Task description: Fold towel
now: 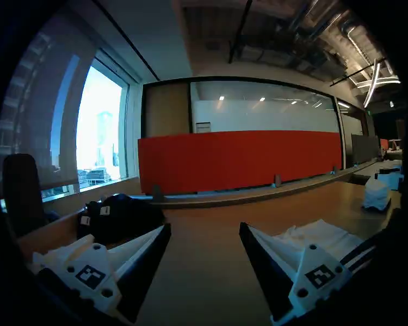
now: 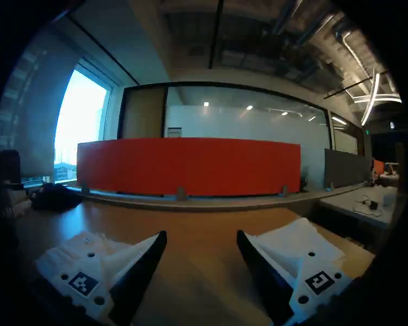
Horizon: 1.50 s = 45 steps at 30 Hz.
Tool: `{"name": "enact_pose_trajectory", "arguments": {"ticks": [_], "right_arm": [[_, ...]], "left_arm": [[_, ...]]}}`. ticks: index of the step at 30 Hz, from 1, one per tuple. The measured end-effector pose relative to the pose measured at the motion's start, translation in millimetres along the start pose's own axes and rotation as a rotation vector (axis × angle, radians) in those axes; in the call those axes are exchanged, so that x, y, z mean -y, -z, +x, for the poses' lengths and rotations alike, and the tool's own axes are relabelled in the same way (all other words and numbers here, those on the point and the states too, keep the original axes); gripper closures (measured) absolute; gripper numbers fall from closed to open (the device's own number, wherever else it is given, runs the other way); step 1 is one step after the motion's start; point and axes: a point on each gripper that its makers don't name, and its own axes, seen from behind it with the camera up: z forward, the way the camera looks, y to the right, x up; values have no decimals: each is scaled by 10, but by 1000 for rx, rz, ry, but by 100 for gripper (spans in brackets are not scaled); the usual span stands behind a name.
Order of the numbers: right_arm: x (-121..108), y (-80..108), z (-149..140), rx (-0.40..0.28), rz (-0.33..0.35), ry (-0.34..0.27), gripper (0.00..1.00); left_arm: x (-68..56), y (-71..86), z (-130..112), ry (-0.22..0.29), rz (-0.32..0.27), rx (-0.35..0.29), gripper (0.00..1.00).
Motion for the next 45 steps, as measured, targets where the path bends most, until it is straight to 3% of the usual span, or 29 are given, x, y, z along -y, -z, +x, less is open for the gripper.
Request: {"name": "enact_pose_trajectory", "arguments": {"ticks": [15,24,32,45], "right_arm": [[162,26,1120,-4,24,25,1],[200,32,1629,-4,28,19,1],[216,53,1830,4,28,16,1],[291,60,1933,32,70,37,1]], "left_arm": [[114,-26,1106,41,5,6,7],[164,-16,1580,59,13,15,7],[175,2,1751,58,4,34,7],[101,-31,1777,56,-34,74,7]]}}
